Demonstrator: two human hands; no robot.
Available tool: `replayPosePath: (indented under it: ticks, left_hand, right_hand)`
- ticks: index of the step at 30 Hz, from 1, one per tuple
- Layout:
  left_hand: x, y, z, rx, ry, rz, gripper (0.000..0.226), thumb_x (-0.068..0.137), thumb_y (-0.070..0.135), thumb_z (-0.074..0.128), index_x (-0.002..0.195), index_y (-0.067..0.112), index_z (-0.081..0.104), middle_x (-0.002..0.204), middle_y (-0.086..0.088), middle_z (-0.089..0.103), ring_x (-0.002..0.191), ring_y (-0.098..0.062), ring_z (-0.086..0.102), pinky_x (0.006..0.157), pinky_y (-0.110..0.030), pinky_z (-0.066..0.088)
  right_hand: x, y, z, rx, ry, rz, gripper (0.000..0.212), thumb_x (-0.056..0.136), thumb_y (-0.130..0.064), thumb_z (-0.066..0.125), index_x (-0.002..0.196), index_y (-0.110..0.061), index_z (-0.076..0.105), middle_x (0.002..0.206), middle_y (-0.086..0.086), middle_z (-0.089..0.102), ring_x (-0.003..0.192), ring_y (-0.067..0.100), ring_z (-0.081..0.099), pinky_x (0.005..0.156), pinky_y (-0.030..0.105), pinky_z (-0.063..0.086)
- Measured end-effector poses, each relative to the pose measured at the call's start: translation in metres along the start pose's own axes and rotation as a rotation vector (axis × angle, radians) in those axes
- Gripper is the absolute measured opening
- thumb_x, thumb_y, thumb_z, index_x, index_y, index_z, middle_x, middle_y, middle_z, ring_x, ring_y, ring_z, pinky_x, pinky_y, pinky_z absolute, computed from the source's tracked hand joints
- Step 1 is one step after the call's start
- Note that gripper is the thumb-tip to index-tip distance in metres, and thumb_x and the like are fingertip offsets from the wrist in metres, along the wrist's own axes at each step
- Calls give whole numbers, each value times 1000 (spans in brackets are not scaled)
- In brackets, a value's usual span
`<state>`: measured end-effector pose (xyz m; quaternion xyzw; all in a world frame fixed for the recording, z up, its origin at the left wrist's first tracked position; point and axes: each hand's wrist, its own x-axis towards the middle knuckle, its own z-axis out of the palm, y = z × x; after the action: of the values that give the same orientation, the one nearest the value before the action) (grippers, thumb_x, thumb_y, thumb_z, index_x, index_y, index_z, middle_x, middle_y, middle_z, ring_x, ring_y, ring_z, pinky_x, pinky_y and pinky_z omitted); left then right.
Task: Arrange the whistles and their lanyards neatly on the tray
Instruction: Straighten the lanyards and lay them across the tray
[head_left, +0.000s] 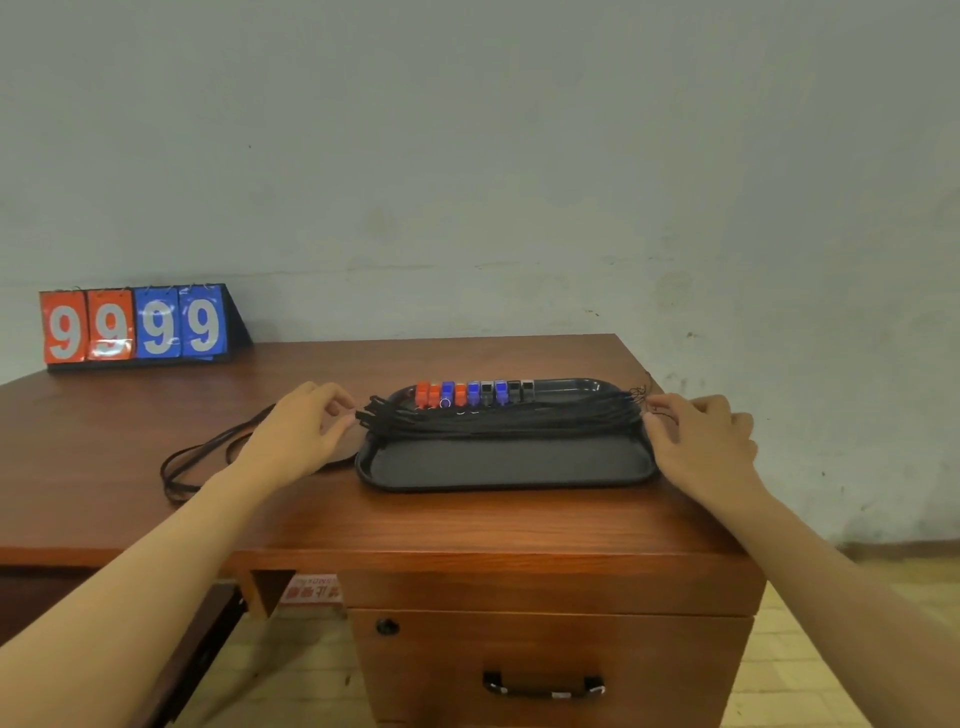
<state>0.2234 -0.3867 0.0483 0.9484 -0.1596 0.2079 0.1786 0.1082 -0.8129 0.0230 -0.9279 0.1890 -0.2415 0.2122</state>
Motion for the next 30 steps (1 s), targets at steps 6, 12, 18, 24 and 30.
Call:
replayPosePath:
  ticks: [6,12,18,24,30]
  left_hand:
    - [-13,-9,8,-4,-278,-96,15,93,41,67,105,31,63,118,0,62,100,-15,62,91,-36,54]
    - [-22,1,-5,103,-152,-190,13,101,39,54,106,28,59,101,3,68,96,-20,63,96,-50,50]
    - [-31,50,-41,-145,-29,69,14,99,25,61,112,21,61,99,11,67,91,-7,64,89,-28,52]
    - [-27,133,-11,-168,-178,330,10,98,31,61,106,33,67,91,24,63,86,11,59,91,-23,53]
    - [-28,178,23,-242,-245,392,13,97,33,63,109,34,69,94,20,68,90,3,64,93,-30,56]
  right_hand:
    - [-34,-23,1,-75,26,-109,35,101,-45,41,131,-33,54,136,7,43,126,30,33,102,48,34]
    - [-42,-27,2,-149,34,-162,37,102,-45,37,134,-30,51,137,5,43,128,28,32,103,48,32]
    - [-48,-33,1,-135,46,-413,40,100,-50,41,134,-31,52,133,-3,52,129,23,38,101,44,36]
    - [-55,-37,-11,47,-31,-493,52,95,-61,44,140,-34,44,114,-15,51,113,6,38,101,33,38]
    - [-60,-38,-12,54,-70,-620,41,100,-58,39,136,-38,44,101,-19,55,102,4,44,91,29,44]
